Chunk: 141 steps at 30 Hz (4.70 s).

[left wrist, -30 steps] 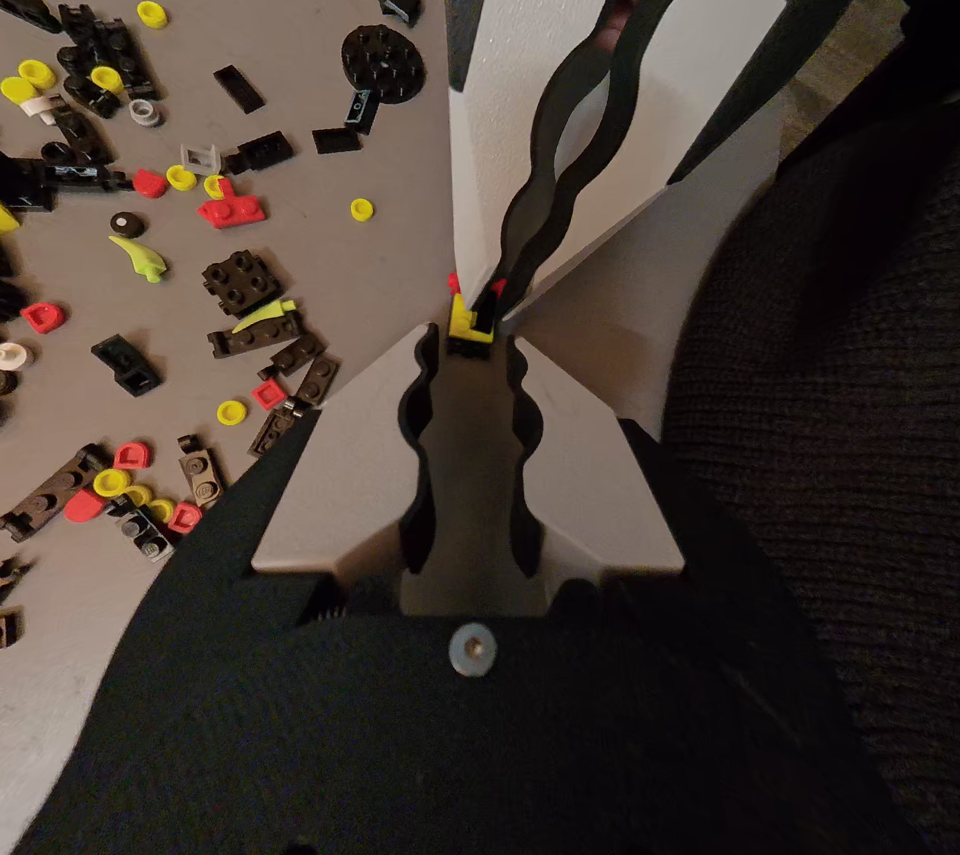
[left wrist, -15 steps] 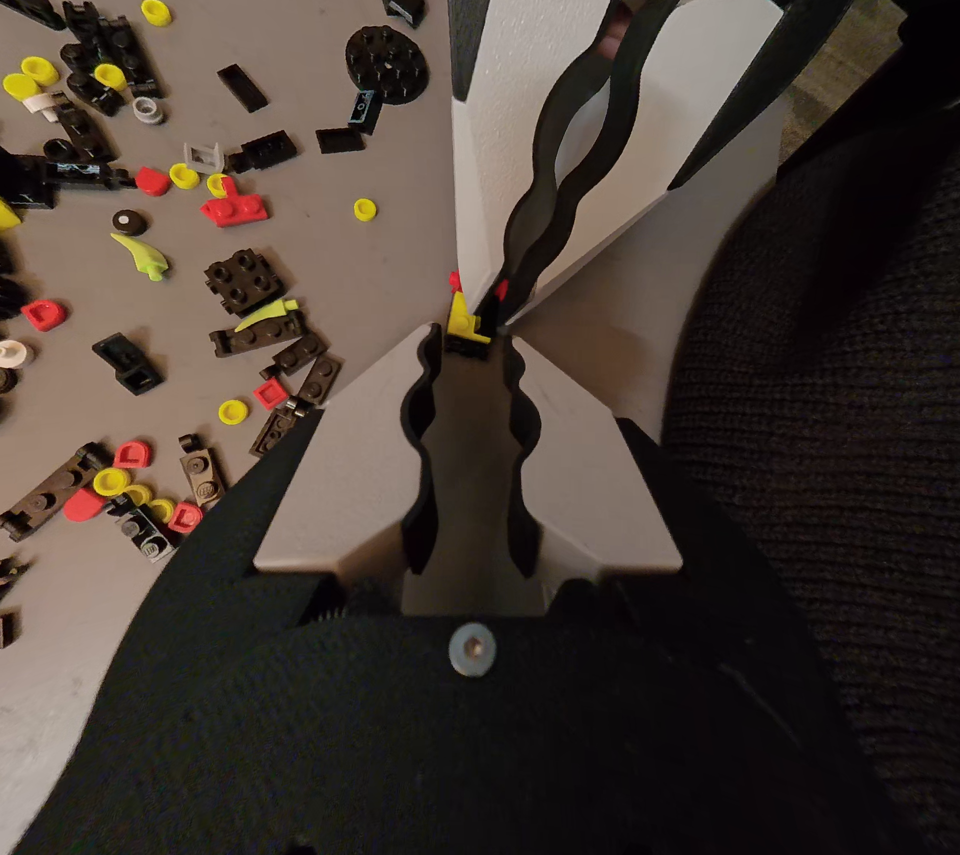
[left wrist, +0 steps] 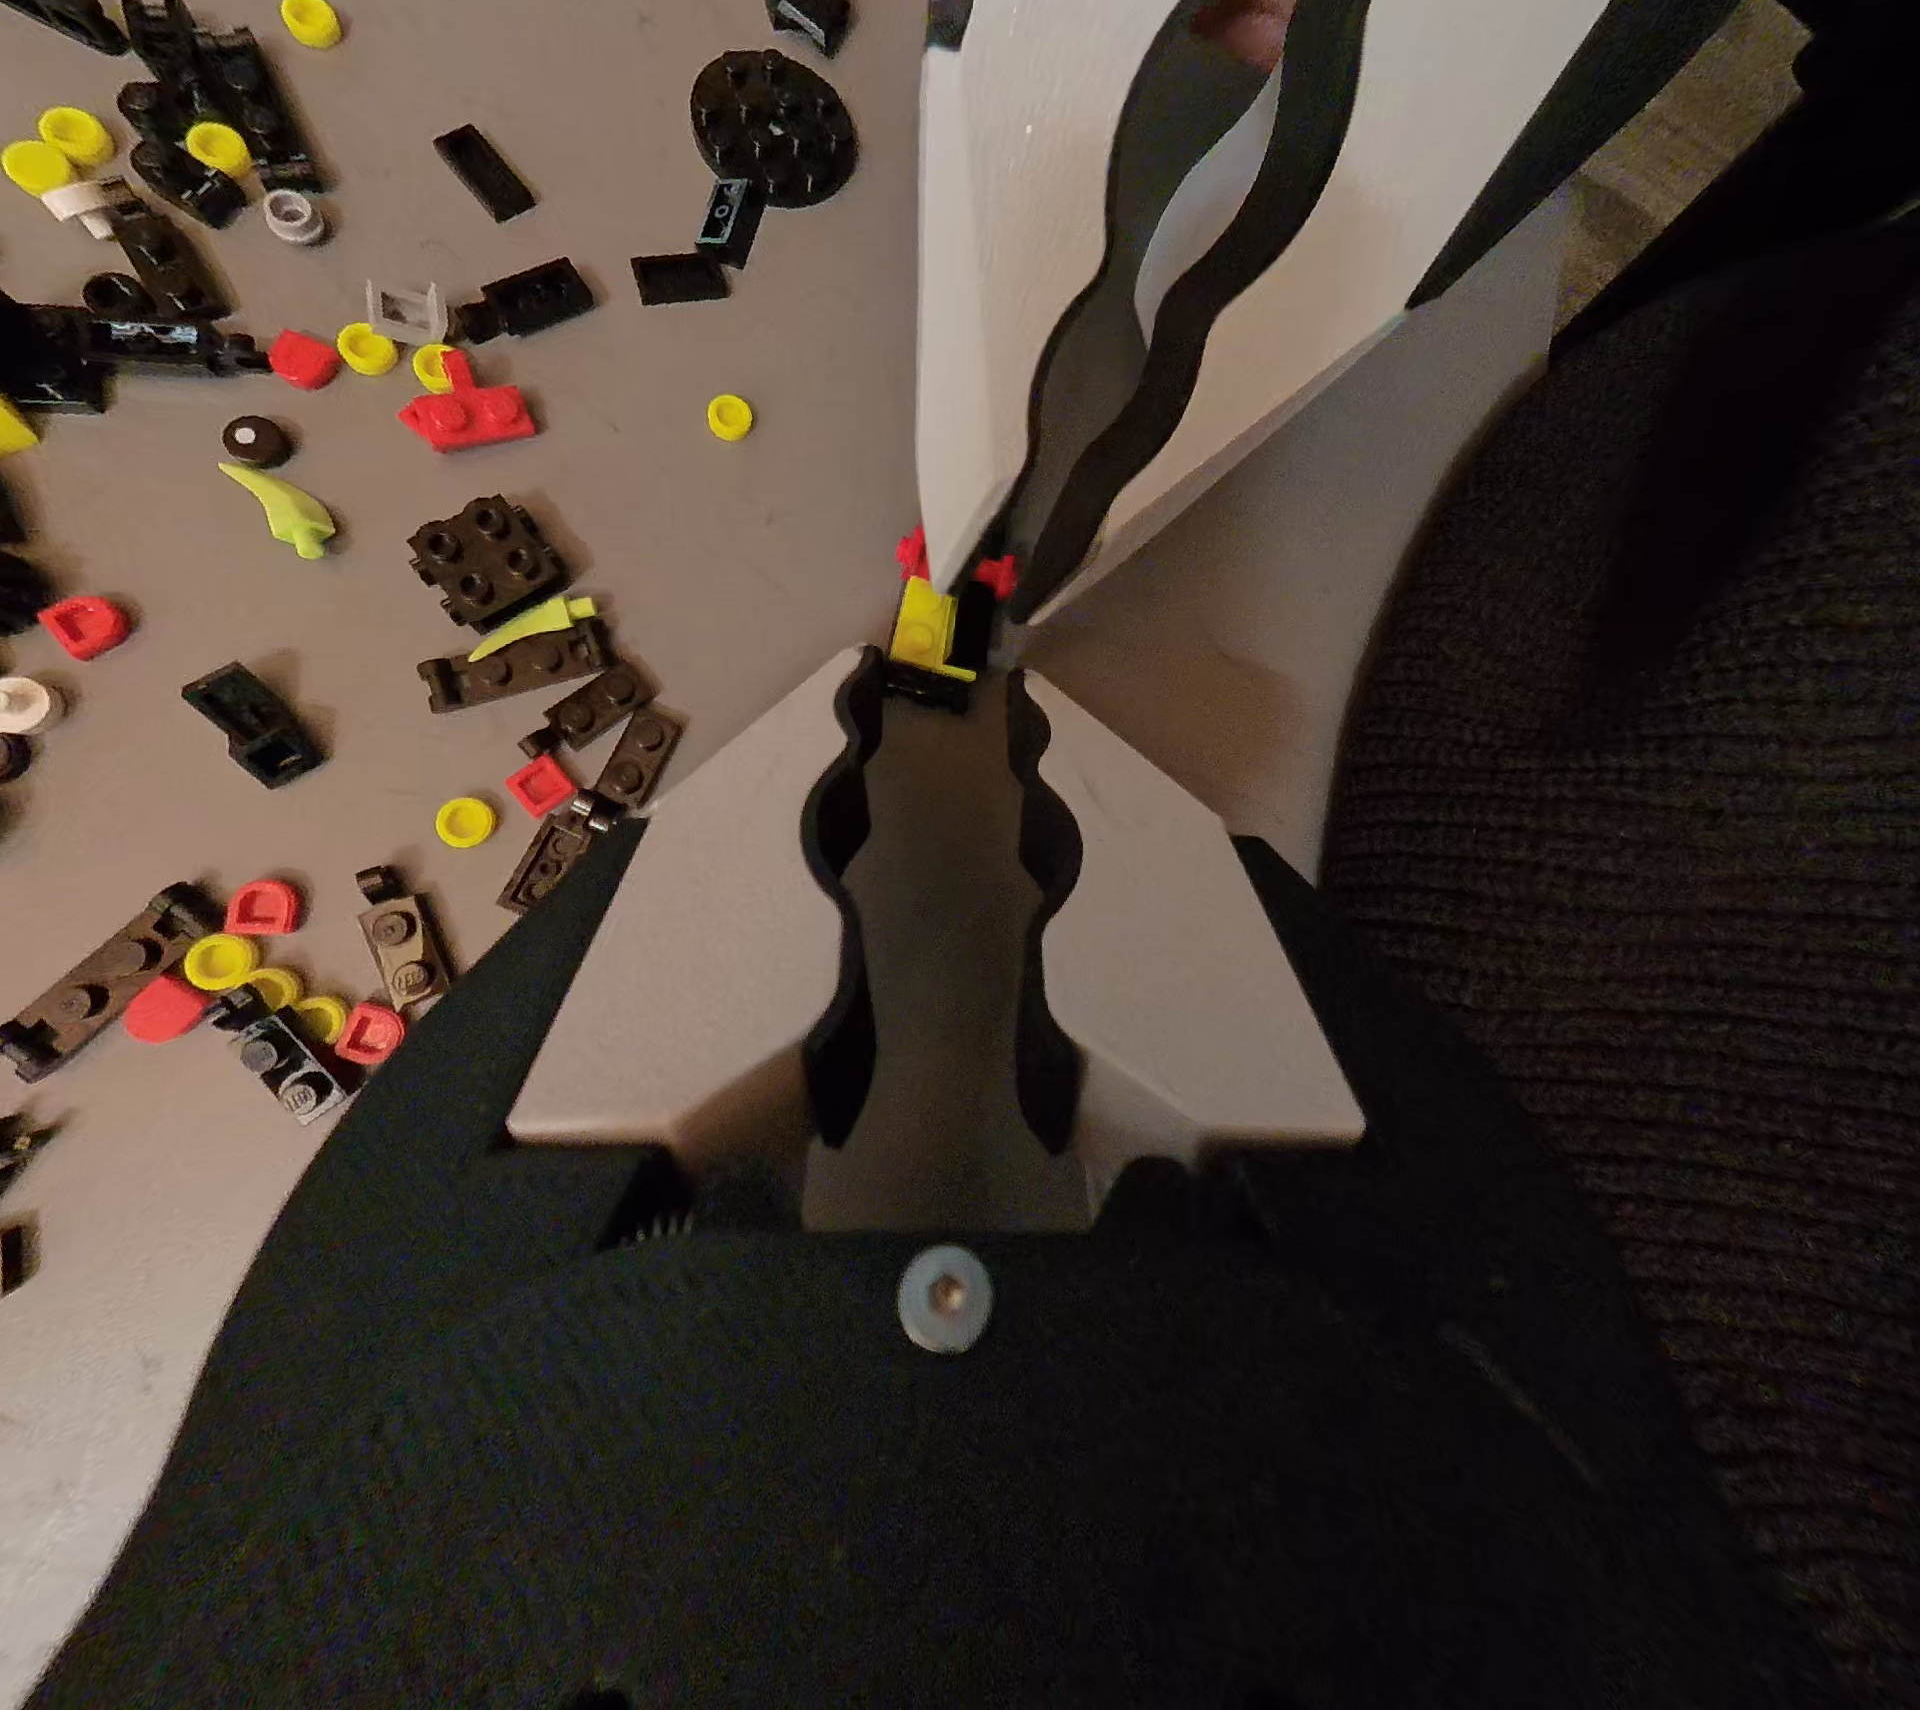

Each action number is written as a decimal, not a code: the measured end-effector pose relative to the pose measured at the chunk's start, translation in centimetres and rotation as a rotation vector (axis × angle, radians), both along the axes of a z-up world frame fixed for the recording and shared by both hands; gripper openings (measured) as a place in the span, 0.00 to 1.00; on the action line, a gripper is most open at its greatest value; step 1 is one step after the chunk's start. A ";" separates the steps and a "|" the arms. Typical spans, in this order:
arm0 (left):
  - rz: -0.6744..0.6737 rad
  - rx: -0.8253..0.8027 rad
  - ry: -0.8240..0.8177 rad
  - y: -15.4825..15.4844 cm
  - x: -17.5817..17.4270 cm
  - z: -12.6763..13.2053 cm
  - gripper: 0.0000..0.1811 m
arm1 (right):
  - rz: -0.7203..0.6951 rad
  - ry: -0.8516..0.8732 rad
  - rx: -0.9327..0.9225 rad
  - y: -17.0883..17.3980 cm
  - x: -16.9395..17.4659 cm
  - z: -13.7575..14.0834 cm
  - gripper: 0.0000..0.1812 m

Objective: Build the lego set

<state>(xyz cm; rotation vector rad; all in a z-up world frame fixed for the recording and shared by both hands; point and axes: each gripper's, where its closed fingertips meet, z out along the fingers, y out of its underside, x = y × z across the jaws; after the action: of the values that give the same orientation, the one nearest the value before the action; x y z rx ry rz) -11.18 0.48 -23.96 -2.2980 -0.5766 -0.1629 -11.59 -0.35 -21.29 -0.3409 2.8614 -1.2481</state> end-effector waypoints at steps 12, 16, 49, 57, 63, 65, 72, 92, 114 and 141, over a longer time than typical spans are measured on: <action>0.009 -0.006 -0.004 -0.3 -0.2 -0.1 0.08 | -0.013 -0.009 0.044 0.1 -0.1 -1.2 0.01; 0.011 -0.003 -0.008 -0.3 -0.2 -0.1 0.08 | -0.012 -0.019 0.049 0.1 0.0 -1.3 0.00; 0.016 0.004 -0.019 -0.2 -0.2 -0.1 0.08 | -0.022 -0.038 0.053 0.0 0.1 -1.3 0.03; 0.013 0.009 -0.027 -0.1 -0.1 -0.1 0.08 | 0.003 -0.041 0.045 0.1 0.3 -1.1 0.00; 0.012 0.009 -0.027 -0.1 -0.1 -0.1 0.08 | 0.007 -0.033 0.047 0.1 0.3 -1.1 0.00; 0.012 0.008 -0.025 -0.1 -0.1 -0.1 0.08 | 0.007 -0.026 0.048 0.1 0.3 -1.1 0.00; 0.013 0.009 -0.027 -0.1 -0.1 -0.1 0.08 | 0.007 -0.009 0.050 0.1 0.3 -1.1 0.00; 0.026 0.011 -0.044 -0.1 -0.1 -0.1 0.08 | 0.019 0.062 0.022 0.1 0.2 -1.3 0.00; 0.029 0.010 -0.037 -0.1 -0.1 0.0 0.08 | -0.041 -0.028 -0.062 0.4 -0.2 -0.4 0.19; 0.010 0.073 -0.084 -0.1 -0.2 0.1 0.08 | -0.180 -0.097 -0.161 1.1 -2.8 0.7 0.14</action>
<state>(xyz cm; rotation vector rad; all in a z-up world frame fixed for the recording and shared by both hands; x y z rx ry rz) -11.38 0.38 -23.83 -2.2256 -0.6150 -0.2717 -14.34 0.76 -20.55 -0.0210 2.7681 -1.4839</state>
